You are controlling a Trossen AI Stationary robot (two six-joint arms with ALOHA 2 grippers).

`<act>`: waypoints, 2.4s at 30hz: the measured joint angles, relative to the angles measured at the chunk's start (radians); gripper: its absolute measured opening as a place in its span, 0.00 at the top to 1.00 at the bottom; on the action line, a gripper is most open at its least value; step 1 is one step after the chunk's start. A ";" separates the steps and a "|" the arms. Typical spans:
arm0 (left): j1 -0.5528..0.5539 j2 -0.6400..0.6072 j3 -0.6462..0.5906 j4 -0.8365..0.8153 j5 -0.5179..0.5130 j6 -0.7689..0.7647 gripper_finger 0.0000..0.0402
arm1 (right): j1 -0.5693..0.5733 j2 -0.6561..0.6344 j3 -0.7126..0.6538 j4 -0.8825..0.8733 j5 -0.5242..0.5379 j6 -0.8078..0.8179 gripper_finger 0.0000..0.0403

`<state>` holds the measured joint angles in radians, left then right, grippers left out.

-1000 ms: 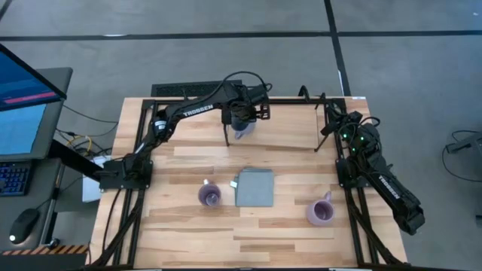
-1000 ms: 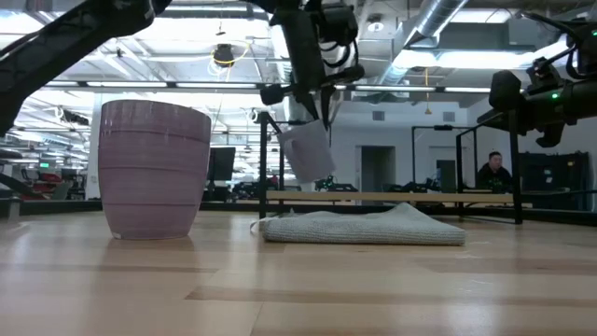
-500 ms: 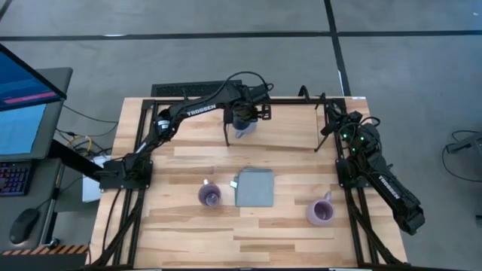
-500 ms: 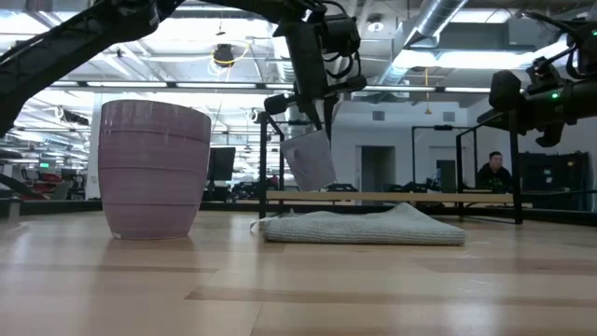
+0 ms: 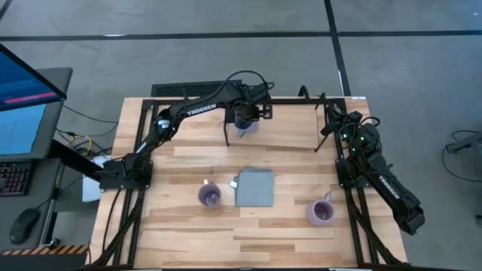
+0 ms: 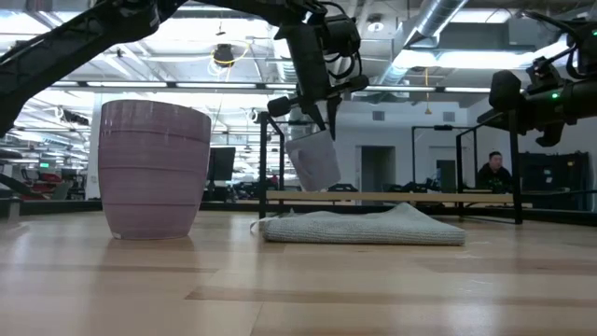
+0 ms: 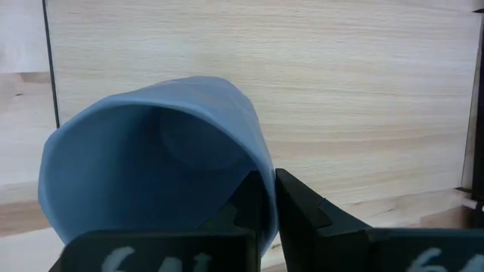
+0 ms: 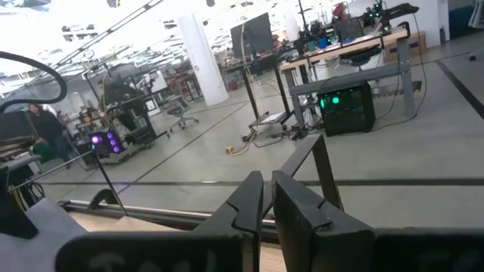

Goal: Stack small to large cups/mugs on shelf
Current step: Put the light blue cup on the shelf

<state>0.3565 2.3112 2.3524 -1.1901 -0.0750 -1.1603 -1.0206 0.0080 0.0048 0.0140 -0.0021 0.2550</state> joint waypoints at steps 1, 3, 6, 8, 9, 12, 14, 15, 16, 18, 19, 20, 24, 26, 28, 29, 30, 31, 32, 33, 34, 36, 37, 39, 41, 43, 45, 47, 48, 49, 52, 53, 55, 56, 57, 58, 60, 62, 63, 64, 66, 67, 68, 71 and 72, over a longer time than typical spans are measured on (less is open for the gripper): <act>0.000 0.000 0.000 0.001 0.000 0.000 0.98 | 0.000 0.000 0.000 0.000 0.000 0.000 0.86; 0.000 0.000 0.000 0.003 0.001 0.003 0.97 | 0.000 0.000 0.000 0.000 0.000 0.000 0.86; 0.000 0.002 -0.001 0.014 0.012 0.016 0.95 | 0.000 0.000 0.000 0.000 0.000 0.000 0.86; 0.000 0.002 -0.001 0.020 0.015 0.026 0.94 | 0.000 0.000 0.000 0.000 0.000 0.000 0.86; 0.000 0.003 -0.002 0.027 0.015 0.031 0.94 | 0.000 0.000 0.000 0.000 0.000 0.000 0.86; 0.000 0.003 -0.002 0.049 0.018 0.034 0.94 | 0.000 0.000 0.000 0.000 0.000 0.000 0.86; 0.000 0.003 -0.002 0.050 0.017 0.034 0.94 | 0.000 0.000 0.000 -0.001 0.000 0.000 0.86; 0.000 0.003 -0.002 0.050 0.017 0.034 0.94 | 0.000 0.000 0.000 -0.001 0.000 0.000 0.86; 0.000 0.003 -0.002 0.050 0.017 0.034 0.94 | 0.000 0.000 0.000 -0.001 0.000 0.000 0.86; 0.000 0.003 -0.002 0.050 0.016 0.034 0.94 | 0.000 0.000 0.000 -0.001 0.000 0.000 0.86; 0.001 0.003 -0.002 0.050 0.015 0.034 0.94 | 0.000 0.000 0.000 -0.001 0.000 0.000 0.86; 0.001 0.003 -0.002 0.050 0.015 0.034 0.93 | 0.000 0.000 0.000 -0.001 0.000 0.000 0.86; 0.002 0.003 -0.002 0.050 0.015 0.034 0.93 | 0.000 0.000 0.000 -0.001 0.000 0.000 0.86; 0.002 0.003 -0.002 0.050 0.015 0.034 0.93 | 0.000 0.000 0.000 -0.001 0.000 0.000 0.86; 0.002 0.003 -0.002 0.050 0.015 0.034 0.93 | 0.000 0.000 0.000 -0.001 0.000 0.000 0.86; 0.002 0.003 -0.002 0.050 0.015 0.034 0.93 | 0.000 0.000 0.000 -0.001 0.000 -0.001 0.86; 0.002 0.003 -0.002 0.050 0.015 0.034 0.93 | 0.000 0.000 0.000 -0.001 0.000 -0.001 0.86; 0.002 0.003 -0.002 0.050 0.015 0.034 0.93 | 0.000 0.000 0.000 -0.001 0.000 -0.001 0.86; 0.002 0.003 -0.002 0.050 0.015 0.034 0.93 | 0.000 0.000 0.000 -0.001 0.000 -0.001 0.86; 0.002 0.003 -0.002 0.050 0.015 0.035 0.93 | 0.000 0.000 0.000 -0.001 0.000 -0.001 0.86; 0.002 0.003 -0.002 0.050 0.015 0.035 0.93 | 0.000 0.000 0.000 -0.001 0.000 -0.001 0.86; 0.002 0.003 -0.002 0.052 0.015 0.035 0.93 | 0.000 0.000 0.000 -0.001 0.000 -0.001 0.86; 0.002 0.003 -0.002 0.054 0.015 0.037 0.93 | 0.000 0.000 0.000 -0.001 0.000 -0.001 0.86; 0.002 0.003 -0.002 0.060 0.014 0.046 0.93 | 0.000 0.000 0.000 -0.001 0.000 -0.001 0.86; 0.002 0.003 -0.002 0.065 0.014 0.048 0.93 | 0.000 0.000 0.000 -0.001 0.000 -0.001 0.86; 0.002 0.003 -0.002 0.065 0.014 0.048 0.93 | 0.000 0.000 0.000 -0.001 0.000 -0.001 0.86; 0.003 0.003 -0.002 0.066 0.015 0.048 0.93 | 0.000 0.000 0.000 -0.001 0.000 -0.001 0.86; 0.005 0.003 -0.002 0.066 0.019 0.048 0.93 | 0.000 0.000 0.000 -0.001 0.000 -0.001 0.86; 0.006 0.003 -0.002 0.066 0.021 0.047 0.93 | 0.000 0.000 0.000 -0.001 0.000 -0.001 0.86; 0.007 0.003 -0.002 0.066 0.024 0.045 0.93 | 0.000 0.000 0.000 -0.001 0.000 -0.001 0.86; 0.010 0.003 -0.002 0.068 0.026 0.044 0.93 | 0.000 0.000 0.000 -0.001 0.000 -0.001 0.86; 0.011 0.002 -0.002 0.068 0.027 0.044 0.93 | 0.000 0.000 0.000 -0.001 0.000 -0.001 0.86; 0.013 0.002 -0.002 0.068 0.038 0.046 0.93 | 0.000 0.000 0.000 -0.001 0.000 -0.001 0.86; 0.014 0.002 -0.002 0.067 0.048 0.050 0.93 | 0.000 0.000 0.000 -0.001 0.000 -0.001 0.86; 0.015 0.002 -0.002 0.066 0.056 0.051 0.93 | 0.000 0.000 0.000 -0.001 0.000 -0.001 0.86; 0.015 0.002 -0.002 0.064 0.059 0.052 0.93 | 0.000 0.000 0.000 -0.001 0.000 -0.001 0.86; 0.014 0.002 -0.002 0.056 0.059 0.053 0.93 | 0.000 0.000 0.000 -0.001 0.000 -0.001 0.86; 0.014 0.001 -0.001 0.044 0.060 0.053 0.93 | 0.000 0.000 0.000 -0.001 0.000 -0.001 0.86; 0.014 0.000 0.000 0.036 0.060 0.053 0.93 | 0.000 0.000 0.000 -0.001 0.000 -0.001 0.86; 0.014 0.000 0.000 0.027 0.060 0.053 0.93 | 0.000 0.000 0.000 -0.001 0.000 -0.001 0.86; 0.014 -0.002 0.001 0.009 0.062 0.053 0.93 | 0.000 0.000 0.000 -0.002 0.000 -0.001 0.86; 0.014 -0.002 0.001 0.001 0.062 0.054 0.93 | 0.000 0.000 0.000 -0.001 0.000 -0.001 0.86; 0.014 -0.002 0.001 -0.003 0.059 0.058 0.93 | 0.000 0.000 0.000 -0.001 0.000 -0.001 0.86; 0.014 -0.002 0.000 0.003 0.048 0.072 0.93 | 0.000 0.000 0.000 -0.001 0.000 -0.001 0.86; 0.014 -0.002 0.000 0.007 0.046 0.074 0.93 | 0.000 0.000 0.000 -0.002 0.000 -0.001 0.86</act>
<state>0.3706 2.3096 2.3524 -1.1826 -0.0292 -1.0865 -1.0206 0.0078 0.0048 0.0124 -0.0017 0.2539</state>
